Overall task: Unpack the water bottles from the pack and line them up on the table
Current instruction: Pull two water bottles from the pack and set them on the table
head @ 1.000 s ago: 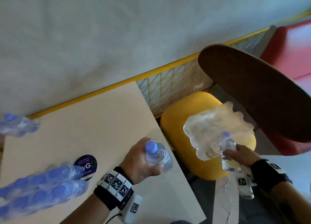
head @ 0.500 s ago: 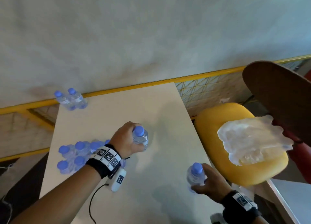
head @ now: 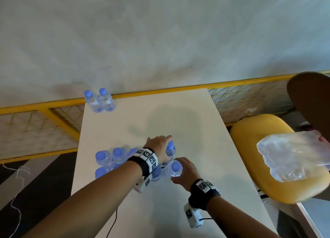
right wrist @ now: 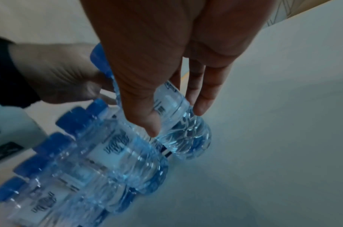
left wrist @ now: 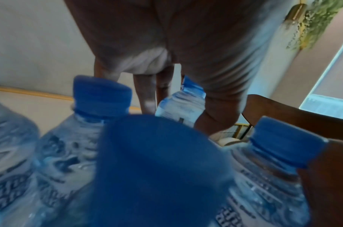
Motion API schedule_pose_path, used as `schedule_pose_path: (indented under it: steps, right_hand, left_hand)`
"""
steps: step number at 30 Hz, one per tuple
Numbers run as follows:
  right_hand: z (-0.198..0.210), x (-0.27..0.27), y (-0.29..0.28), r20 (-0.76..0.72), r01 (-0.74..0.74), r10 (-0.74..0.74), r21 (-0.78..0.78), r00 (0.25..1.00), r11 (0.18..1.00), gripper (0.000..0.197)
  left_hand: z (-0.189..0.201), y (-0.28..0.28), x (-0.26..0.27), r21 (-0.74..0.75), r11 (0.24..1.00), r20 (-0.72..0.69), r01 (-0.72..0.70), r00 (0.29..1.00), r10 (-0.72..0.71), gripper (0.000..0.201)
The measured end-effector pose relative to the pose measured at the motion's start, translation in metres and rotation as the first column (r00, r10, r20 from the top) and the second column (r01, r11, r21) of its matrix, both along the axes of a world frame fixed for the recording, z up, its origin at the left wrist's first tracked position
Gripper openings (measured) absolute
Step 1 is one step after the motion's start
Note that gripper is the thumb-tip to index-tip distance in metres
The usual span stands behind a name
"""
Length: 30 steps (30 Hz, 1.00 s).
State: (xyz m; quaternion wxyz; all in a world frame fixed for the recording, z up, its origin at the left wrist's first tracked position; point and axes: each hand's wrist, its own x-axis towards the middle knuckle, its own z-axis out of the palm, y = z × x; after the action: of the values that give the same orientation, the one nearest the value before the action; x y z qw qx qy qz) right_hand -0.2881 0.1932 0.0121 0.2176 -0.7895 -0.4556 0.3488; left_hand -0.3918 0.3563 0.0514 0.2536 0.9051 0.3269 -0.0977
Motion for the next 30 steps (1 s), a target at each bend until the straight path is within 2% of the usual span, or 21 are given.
schedule_pose_path:
  steps: [8, 16, 18, 21, 23, 27, 30]
  right_hand:
    - [0.000, -0.029, 0.013, 0.101, 0.006, -0.001, -0.054, 0.995, 0.999, 0.049]
    - [0.006, -0.034, 0.010, 0.126, -0.010, 0.020, -0.078, 0.992, 0.997, 0.054]
    - [0.009, -0.036, 0.009, 0.115, -0.009, 0.020, -0.097, 0.993, 0.995, 0.065]
    - [0.018, -0.037, 0.005, 0.094, 0.005, 0.008, -0.135, 0.996, 0.991, 0.105]
    - [0.035, -0.039, 0.001, 0.089, -0.005, 0.011, -0.066, 0.996, 0.998, 0.112]
    - [0.085, -0.056, 0.001, 0.044, -0.027, 0.018, 0.220, 0.999, 0.975, 0.093]
    - [0.113, -0.075, 0.024, 0.094, -0.185, 0.164, 0.291, 0.982, 0.939, 0.065]
  left_hand:
    - [0.000, 0.010, -0.005, -0.003, 0.993, -0.132, 0.119, 0.984, -0.119, 0.051]
    - [0.008, 0.011, -0.001, -0.049, 0.989, -0.187, 0.137, 0.972, -0.144, 0.049]
    - [0.011, 0.011, -0.005, -0.044, 0.992, -0.177, 0.121, 0.976, -0.127, 0.052]
    - [0.024, 0.013, -0.018, -0.074, 0.995, -0.127, 0.064, 0.989, -0.073, 0.069]
    - [0.040, 0.017, -0.035, -0.087, 0.996, -0.081, 0.018, 0.996, -0.025, 0.073]
    - [0.066, 0.025, -0.094, -0.051, 0.992, 0.034, -0.115, 0.993, 0.117, 0.063]
    - [0.075, 0.030, -0.150, -0.007, 0.967, 0.044, -0.254, 0.966, 0.254, 0.053]
